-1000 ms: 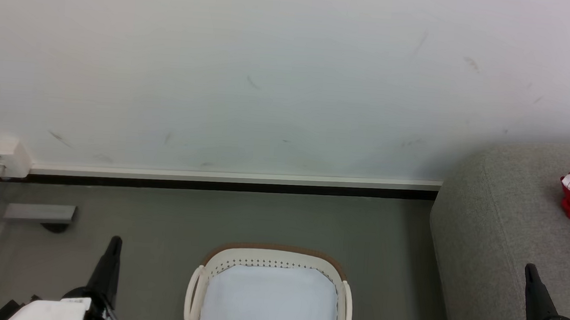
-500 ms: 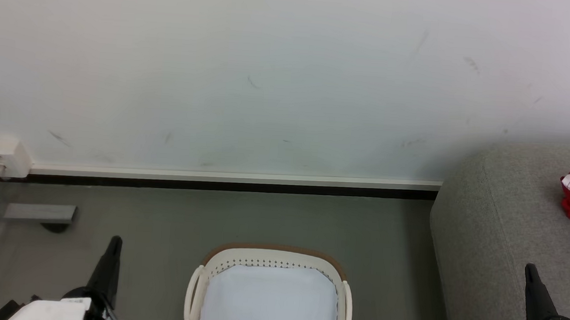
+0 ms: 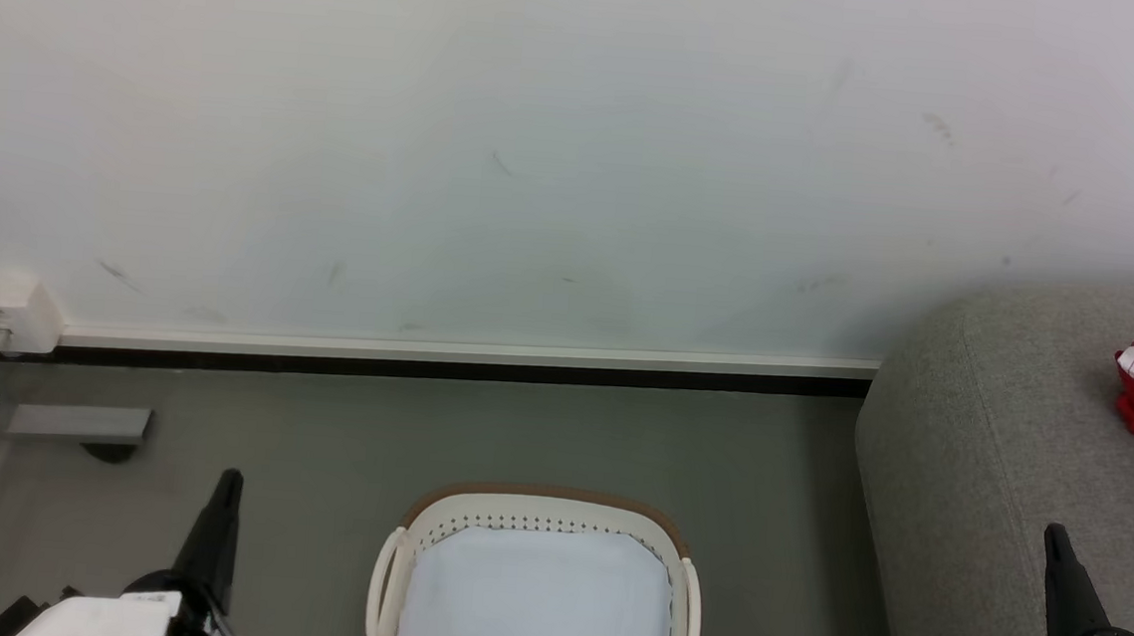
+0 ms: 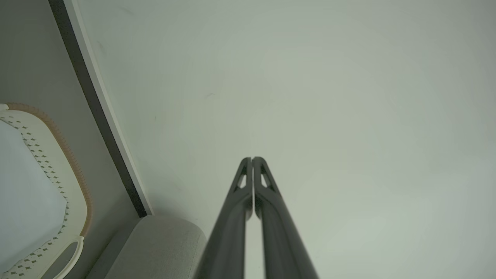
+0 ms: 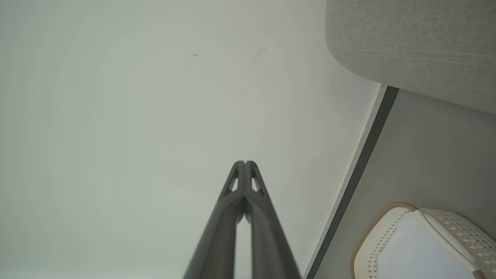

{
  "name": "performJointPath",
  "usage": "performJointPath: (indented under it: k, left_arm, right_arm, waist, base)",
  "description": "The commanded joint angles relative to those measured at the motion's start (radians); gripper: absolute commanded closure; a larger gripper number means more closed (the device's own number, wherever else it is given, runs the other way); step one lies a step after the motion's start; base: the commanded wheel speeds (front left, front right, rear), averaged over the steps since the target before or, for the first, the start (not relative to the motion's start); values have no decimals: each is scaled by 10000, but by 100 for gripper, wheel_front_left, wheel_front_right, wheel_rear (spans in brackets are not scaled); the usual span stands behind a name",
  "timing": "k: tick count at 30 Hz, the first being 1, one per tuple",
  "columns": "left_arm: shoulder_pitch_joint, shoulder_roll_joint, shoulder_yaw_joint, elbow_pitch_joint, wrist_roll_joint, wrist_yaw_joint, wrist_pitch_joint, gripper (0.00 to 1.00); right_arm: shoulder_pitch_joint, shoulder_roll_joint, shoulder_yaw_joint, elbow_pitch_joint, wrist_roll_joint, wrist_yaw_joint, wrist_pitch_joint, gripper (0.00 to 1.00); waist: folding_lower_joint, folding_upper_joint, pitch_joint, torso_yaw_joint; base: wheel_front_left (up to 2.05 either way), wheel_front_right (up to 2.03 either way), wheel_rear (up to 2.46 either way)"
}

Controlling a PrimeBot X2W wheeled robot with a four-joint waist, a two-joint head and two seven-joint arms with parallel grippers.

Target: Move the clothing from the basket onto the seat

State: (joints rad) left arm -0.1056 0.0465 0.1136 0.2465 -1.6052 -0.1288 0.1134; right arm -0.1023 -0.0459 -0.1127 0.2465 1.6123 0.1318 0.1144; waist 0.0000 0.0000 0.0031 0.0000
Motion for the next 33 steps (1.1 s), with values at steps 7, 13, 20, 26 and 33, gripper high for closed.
performJointPath:
  k: [7,13,20,26,33]
  left_arm:
    - [-82,70,21,-29,-142,-37,47,100]
    - [-82,71,21,-29,-142,-38,46,100]
    - [-82,71,20,-29,-142,-38,46,100]
    - [-82,71,20,-30,-142,-39,46,100]
    - [-82,71,20,-30,-142,-39,46,100]
  right_arm:
    - [-125,-81,-38,-46,15,-21,28,100]
    - [-125,-81,-38,-46,15,-21,28,100]
    - [-125,-82,-38,-46,15,-21,28,100]
    - [-125,-82,-38,-46,15,-21,27,100]
    - [-125,-82,-38,-46,15,-21,27,100]
  waist:
    - [0,0,0,0]
    - [0,0,0,0]
    - [0,0,0,0]
    - [0,0,0,0]
    - [0,0,0,0]
  base:
    - [0,0,0]
    - [0,0,0]
    - [0,0,0]
    - [0,0,0]
    - [0,0,0]
